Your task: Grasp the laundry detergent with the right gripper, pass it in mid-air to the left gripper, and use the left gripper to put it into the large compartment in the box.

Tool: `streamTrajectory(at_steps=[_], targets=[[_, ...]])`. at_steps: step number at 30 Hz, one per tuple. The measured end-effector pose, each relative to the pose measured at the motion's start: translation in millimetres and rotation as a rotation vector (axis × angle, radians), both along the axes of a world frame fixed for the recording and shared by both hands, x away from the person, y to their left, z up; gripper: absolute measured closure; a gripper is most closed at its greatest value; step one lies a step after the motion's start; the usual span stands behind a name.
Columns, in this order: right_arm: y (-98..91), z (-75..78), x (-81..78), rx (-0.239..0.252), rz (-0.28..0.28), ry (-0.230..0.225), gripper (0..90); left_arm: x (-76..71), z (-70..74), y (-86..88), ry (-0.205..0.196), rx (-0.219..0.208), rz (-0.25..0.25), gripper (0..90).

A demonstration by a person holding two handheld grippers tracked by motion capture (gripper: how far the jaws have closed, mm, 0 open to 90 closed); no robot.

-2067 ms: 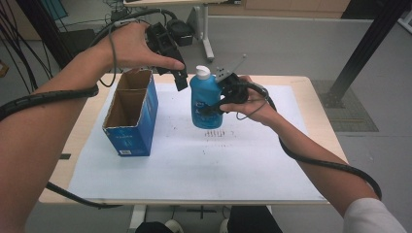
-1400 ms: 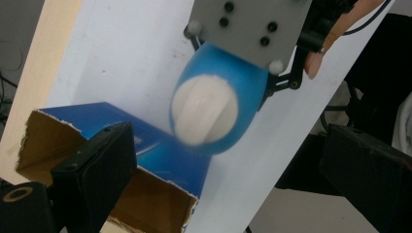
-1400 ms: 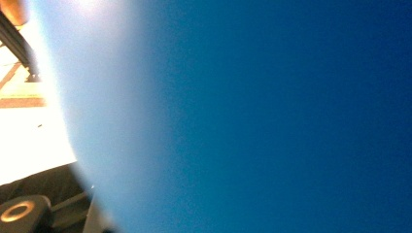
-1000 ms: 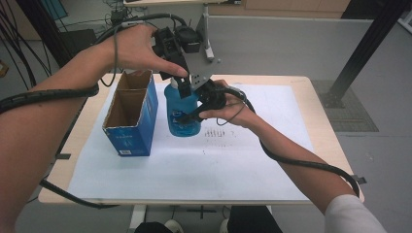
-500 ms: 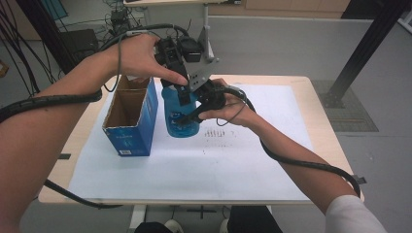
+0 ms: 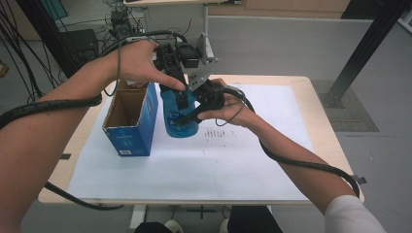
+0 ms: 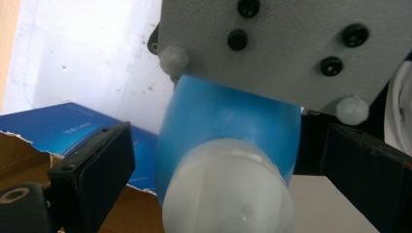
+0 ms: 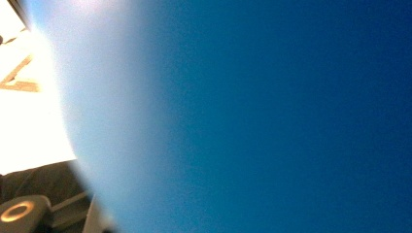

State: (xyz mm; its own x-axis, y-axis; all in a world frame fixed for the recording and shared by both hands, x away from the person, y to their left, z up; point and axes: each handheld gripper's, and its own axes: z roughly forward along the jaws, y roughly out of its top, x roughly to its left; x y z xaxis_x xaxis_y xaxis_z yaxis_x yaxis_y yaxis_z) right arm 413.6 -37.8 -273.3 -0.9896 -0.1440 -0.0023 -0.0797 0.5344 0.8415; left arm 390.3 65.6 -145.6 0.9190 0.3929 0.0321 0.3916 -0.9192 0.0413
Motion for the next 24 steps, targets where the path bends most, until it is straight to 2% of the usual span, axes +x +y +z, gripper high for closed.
streamTrajectory(at_steps=[14, 16, 17, 18, 24], targets=[[-1.5, 2.5, 0.3, 0.011, -0.004, -0.001, 44.1, 1.5, -4.9, -3.0, 0.002, 0.033, -0.020, 6.2], [-1.9, 2.8, 0.4, 0.012, -0.005, 0.000, 44.1, 1.6, -4.8, -3.5, 0.001, 0.033, -0.022, 6.3], [-1.6, 2.7, 1.7, 0.024, 0.002, -0.014, 44.1, 1.6, -4.4, -4.4, 0.002, 0.032, -0.025, 6.3], [-2.4, 3.0, 0.7, 0.014, -0.004, -0.002, 44.1, 1.5, -4.2, -4.9, 0.001, 0.034, -0.026, 6.4], [-1.1, 2.4, 0.6, 0.023, 0.004, -0.009, 44.1, 1.5, -5.2, -4.3, -0.001, 0.037, -0.024, 6.7]])
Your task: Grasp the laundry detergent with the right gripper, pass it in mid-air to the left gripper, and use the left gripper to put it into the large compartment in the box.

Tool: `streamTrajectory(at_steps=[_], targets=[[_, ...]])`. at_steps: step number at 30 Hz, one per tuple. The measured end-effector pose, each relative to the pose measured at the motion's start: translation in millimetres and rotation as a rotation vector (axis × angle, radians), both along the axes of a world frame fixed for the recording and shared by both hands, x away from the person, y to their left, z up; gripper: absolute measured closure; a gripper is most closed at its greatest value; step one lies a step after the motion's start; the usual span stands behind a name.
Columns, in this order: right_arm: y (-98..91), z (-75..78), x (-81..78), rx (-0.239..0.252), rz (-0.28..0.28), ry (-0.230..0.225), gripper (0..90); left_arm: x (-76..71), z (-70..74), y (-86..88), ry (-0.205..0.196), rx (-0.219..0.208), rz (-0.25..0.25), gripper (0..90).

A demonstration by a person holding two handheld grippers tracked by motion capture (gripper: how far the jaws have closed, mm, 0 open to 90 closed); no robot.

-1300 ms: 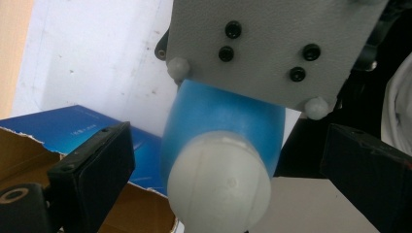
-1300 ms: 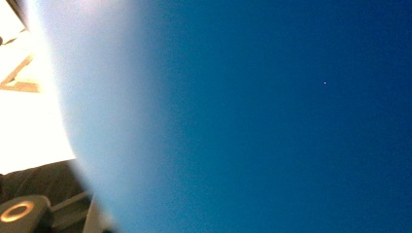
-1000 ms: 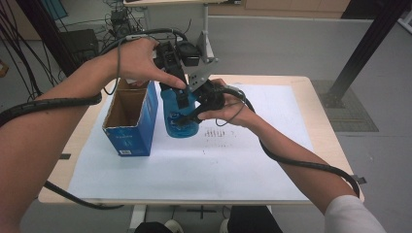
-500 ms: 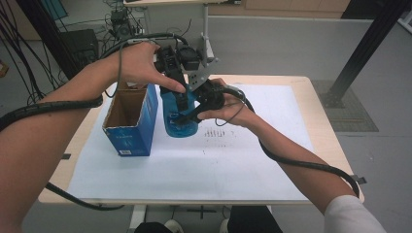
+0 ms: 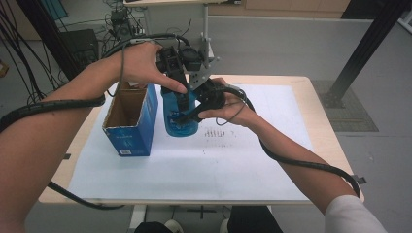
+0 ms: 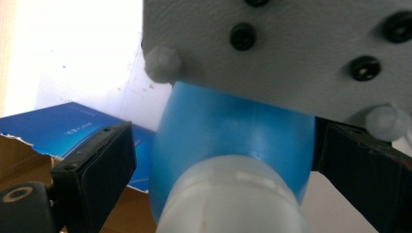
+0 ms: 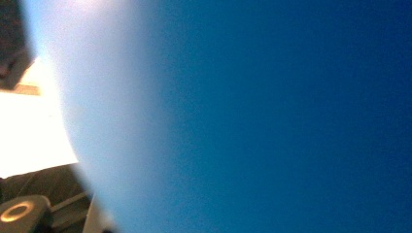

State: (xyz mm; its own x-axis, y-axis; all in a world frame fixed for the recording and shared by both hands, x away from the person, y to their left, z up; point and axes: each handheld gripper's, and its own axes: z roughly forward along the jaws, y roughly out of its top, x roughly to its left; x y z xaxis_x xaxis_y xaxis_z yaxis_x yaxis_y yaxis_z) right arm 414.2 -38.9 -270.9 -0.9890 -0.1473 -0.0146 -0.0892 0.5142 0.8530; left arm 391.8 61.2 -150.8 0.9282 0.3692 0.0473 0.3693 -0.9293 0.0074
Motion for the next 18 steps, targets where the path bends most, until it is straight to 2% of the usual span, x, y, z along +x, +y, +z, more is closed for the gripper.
streamTrajectory(at_steps=[6, 7, 18], targets=[[-0.2, 0.4, -0.4, -0.001, -0.002, 0.010, 44.1, -0.7, -1.4, 1.2, -0.001, -0.004, 0.007, 6.8], [0.5, 0.5, 1.1, 0.014, 0.000, -0.011, 44.1, -0.4, -1.7, 1.5, 0.002, 0.005, 0.001, 6.8], [2.4, 0.3, 0.2, 0.013, 0.000, -0.010, 44.1, -1.3, -0.6, 3.9, -0.003, -0.004, 0.003, 6.8]])
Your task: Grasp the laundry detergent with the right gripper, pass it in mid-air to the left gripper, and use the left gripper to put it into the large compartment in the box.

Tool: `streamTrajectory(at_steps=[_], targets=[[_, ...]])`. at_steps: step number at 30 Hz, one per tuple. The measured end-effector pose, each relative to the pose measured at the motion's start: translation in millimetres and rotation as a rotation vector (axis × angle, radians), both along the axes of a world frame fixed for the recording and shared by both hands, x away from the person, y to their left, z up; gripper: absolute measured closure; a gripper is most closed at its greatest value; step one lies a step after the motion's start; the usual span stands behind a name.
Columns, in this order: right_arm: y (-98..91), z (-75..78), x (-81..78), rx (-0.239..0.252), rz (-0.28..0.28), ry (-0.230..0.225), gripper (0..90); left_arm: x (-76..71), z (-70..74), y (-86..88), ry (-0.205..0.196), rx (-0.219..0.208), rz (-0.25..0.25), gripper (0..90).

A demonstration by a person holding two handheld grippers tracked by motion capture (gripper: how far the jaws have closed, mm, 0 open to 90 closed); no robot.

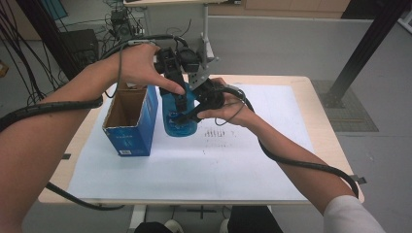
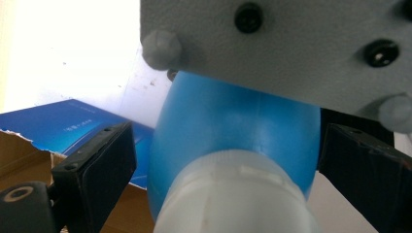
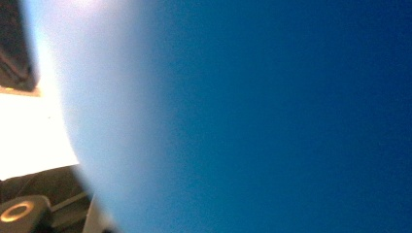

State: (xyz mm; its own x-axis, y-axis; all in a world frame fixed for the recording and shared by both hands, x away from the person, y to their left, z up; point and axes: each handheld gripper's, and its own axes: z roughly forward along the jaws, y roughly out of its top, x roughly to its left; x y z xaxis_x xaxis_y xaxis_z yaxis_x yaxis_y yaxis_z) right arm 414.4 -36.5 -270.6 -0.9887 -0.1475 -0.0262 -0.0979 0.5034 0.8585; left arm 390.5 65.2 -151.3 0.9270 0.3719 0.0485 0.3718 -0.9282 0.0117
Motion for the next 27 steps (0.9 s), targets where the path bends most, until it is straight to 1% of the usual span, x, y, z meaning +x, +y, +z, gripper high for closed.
streamTrajectory(at_steps=[2, 4, 9, 11, 16, 18, 24, 27], targets=[[0.2, 0.2, -0.2, 0.001, 0.000, 0.000, 44.1, -0.4, -0.4, 0.3, 0.001, -0.005, 0.005, 6.8], [0.7, 0.4, 0.3, 0.005, 0.004, -0.007, 44.1, -0.4, -0.7, 0.9, 0.002, 0.001, 0.001, 6.8], [0.6, 1.9, -0.1, 0.001, 0.002, -0.004, 44.1, -1.1, -1.5, 1.5, 0.000, -0.004, 0.007, 7.0], [0.8, 2.4, -0.2, 0.001, 0.003, -0.003, 44.1, -0.8, -0.6, 1.5, 0.000, 0.003, -0.001, 6.9], [0.7, 2.3, 0.1, 0.002, 0.002, -0.008, 44.1, -1.0, 0.6, 0.9, -0.006, -0.003, 0.007, 7.0], [0.7, 2.1, -0.4, 0.003, 0.003, -0.002, 44.1, -0.9, 0.6, 0.7, -0.006, -0.002, 0.006, 7.0], [-0.3, 1.7, -0.4, 0.004, 0.001, -0.007, 44.1, 0.3, 1.9, 0.2, -0.008, 0.006, 0.001, 7.1], [-1.3, 2.1, -0.4, 0.005, 0.002, -0.006, 44.0, 0.4, 3.0, -0.5, -0.013, 0.000, 0.007, 7.1]])
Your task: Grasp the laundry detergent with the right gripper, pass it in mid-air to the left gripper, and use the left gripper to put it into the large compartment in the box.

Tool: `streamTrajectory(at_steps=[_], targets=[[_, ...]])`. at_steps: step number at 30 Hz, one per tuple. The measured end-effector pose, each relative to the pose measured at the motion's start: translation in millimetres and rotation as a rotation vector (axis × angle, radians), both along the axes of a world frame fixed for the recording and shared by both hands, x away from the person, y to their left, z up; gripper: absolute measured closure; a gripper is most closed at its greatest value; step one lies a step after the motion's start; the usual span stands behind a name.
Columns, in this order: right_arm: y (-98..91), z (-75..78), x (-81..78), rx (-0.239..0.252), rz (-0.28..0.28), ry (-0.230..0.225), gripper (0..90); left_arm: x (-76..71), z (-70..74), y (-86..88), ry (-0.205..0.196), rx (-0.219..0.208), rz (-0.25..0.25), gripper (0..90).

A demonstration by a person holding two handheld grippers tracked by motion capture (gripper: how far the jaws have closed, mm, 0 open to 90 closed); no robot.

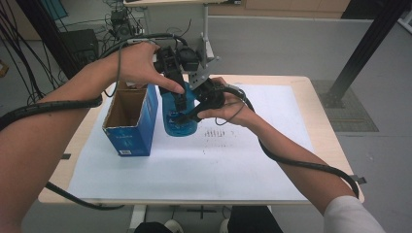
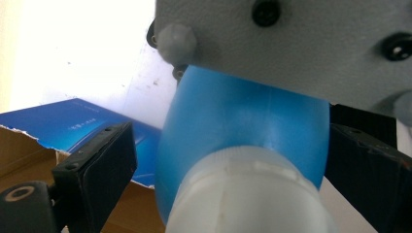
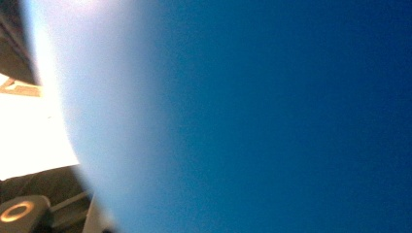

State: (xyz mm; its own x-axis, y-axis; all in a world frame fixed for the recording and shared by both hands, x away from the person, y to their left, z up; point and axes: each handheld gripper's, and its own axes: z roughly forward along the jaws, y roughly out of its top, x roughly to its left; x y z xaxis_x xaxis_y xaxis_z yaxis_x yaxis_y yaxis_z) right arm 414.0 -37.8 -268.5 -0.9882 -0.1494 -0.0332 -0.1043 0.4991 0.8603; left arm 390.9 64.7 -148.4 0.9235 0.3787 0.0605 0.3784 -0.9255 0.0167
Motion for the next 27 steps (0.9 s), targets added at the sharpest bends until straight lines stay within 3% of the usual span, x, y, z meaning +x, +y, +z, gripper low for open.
streamTrajectory(at_steps=[21, 27], targets=[[-1.0, 0.0, -1.1, -0.003, 0.008, 0.005, 44.0, 1.2, 1.2, -1.1, -0.009, 0.016, -0.010, 8.2], [-1.0, 0.0, -1.1, -0.003, 0.009, 0.004, 44.0, 1.2, 1.1, -1.3, -0.013, 0.022, -0.012, 12.0]])
